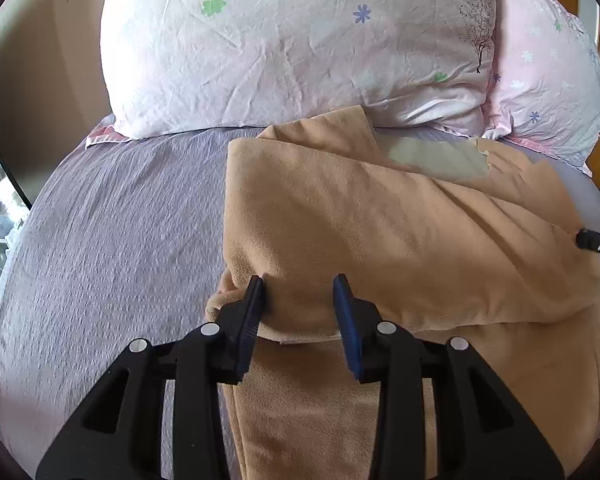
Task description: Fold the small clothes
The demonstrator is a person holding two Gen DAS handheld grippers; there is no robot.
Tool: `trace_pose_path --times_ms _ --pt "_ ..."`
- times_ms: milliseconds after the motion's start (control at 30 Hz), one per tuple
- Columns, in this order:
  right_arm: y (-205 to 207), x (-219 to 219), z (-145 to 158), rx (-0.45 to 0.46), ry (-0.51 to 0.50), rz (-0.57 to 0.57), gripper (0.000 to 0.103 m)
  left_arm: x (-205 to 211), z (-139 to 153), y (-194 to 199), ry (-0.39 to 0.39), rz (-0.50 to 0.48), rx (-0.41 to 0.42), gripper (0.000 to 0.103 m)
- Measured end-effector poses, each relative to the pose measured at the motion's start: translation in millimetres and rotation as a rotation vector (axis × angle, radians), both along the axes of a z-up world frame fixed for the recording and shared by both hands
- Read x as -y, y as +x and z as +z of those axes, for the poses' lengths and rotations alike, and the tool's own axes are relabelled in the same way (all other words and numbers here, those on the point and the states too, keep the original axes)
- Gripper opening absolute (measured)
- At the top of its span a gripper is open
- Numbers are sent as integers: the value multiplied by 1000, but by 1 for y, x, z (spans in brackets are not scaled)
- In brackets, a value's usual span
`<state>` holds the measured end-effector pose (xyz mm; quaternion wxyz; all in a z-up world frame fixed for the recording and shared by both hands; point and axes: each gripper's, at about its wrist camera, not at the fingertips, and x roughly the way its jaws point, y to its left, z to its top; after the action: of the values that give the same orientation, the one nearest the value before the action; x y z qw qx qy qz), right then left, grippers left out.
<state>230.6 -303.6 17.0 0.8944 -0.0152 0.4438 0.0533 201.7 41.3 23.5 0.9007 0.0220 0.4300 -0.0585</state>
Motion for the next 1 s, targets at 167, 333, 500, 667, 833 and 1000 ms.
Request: trace_pose_path --times_ms 167,333,500,667,833,1000 --pt "31 12 27 118 -2 -114 3 1 3 0 -25 3 9 47" --pt "73 16 -17 -67 4 -159 8 11 0 1 29 -1 19 51" --pt "30 24 17 66 210 -81 44 8 -2 3 6 1 14 54" --pt "39 16 -34 -152 199 -67 45 7 -1 4 -8 6 12 55" --pt "8 22 -7 -71 296 -38 49 -13 21 -27 -141 -31 46 55" --pt "-95 34 27 55 455 219 86 -51 57 -118 -323 -210 111 69"
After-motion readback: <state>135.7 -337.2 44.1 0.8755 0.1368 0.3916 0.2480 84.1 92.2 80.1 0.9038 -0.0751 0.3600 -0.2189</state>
